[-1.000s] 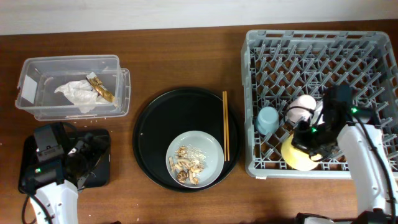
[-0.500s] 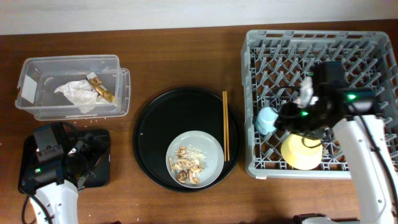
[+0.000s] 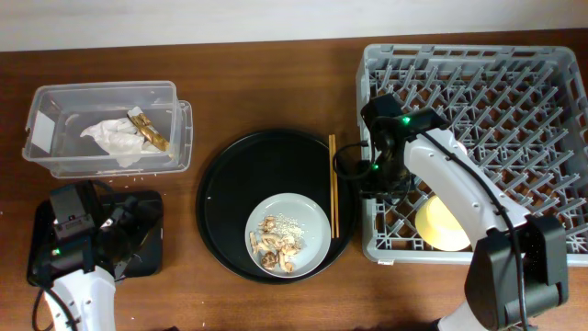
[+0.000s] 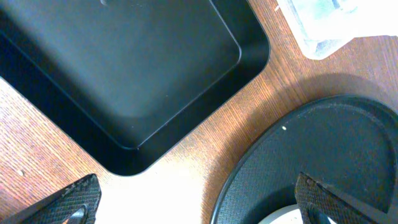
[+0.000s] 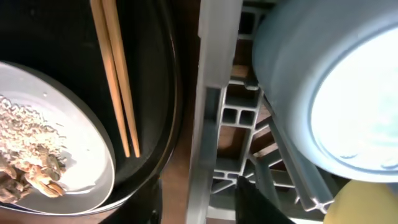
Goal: Sort waste into correct bins and load items into the dishwasher rack
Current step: 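Move the right gripper back over the black tray to the chopsticks, then grasp the wooden chopsticks with the right gripper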
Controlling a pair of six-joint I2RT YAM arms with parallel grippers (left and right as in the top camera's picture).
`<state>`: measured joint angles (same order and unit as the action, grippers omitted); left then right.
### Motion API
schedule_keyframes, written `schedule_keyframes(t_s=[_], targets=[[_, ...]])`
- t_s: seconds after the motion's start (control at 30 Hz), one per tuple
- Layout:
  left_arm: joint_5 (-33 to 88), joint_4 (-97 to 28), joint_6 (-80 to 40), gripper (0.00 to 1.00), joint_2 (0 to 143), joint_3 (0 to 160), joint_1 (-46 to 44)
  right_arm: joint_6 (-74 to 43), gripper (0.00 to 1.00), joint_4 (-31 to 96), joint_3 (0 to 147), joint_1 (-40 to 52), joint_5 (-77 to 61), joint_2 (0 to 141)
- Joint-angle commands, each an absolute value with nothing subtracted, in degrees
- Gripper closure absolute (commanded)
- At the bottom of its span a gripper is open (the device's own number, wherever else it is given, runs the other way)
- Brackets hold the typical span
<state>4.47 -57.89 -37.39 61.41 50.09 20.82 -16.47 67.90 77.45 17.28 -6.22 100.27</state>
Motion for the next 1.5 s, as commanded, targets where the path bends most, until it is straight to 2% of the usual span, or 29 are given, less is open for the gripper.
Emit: schedule_keyframes(t_s=[0.0,0.27,0.57,0.8,0.9,1.0,1.17,1.23,1.3,1.4,1.47], targets=[[4.7,-58.0,-38.0,0.01,61.4,50.1,21.2,-17.0,0.72,67.7,74.3,18.8,-5.3,100.6],[4.7,-58.0,-38.0,0.01,61.4,50.1,21.2,-18.5,0.80,68.7,71.0,20.2,-5.1,100.6],[4.7,-58.0,-38.0,0.01,61.4,50.1,21.2,-18.6,0.81,71.2,71.0,20.2,-2.7,100.2],[4.7,-58.0,-38.0,0.01,61.4,50.1,21.2,-19.0,0.77,77.3,73.4,20.2,-2.6,94.2],[4.7,-58.0,-38.0,0.01,61.4,50.1,21.2,-19.0,0.69,77.8,74.3,20.2,-2.7,91.5],[4.7,-58.0,-38.0,0.01,61.4,50.1,21.2,-19.0,0.67,77.8,77.6,20.2,-5.8,88.9],[4.7,-58.0,-38.0,0.01,61.4,50.1,21.2,-19.0,0.66,68.2,84.0,20.5,-15.2,87.8],[4.7,-58.0,-38.0,0.01,61.4,50.1,21.2,-19.0,0.57,63.2,84.0,21.7,-15.2,88.6],[4.7,-58.0,-38.0,0.01,61.4,50.1,21.2,-19.0,0.53,58.8,83.9,23.8,-13.3,91.2],[4.7,-58.0,-38.0,0.01,61.4,50.1,21.2,-24.3,0.54,55.8,83.9,25.5,-3.6,98.3],[4.7,-58.0,-38.0,0.01,61.4,50.1,21.2,-24.7,0.56,54.1,83.9,25.5,-2.6,102.1]])
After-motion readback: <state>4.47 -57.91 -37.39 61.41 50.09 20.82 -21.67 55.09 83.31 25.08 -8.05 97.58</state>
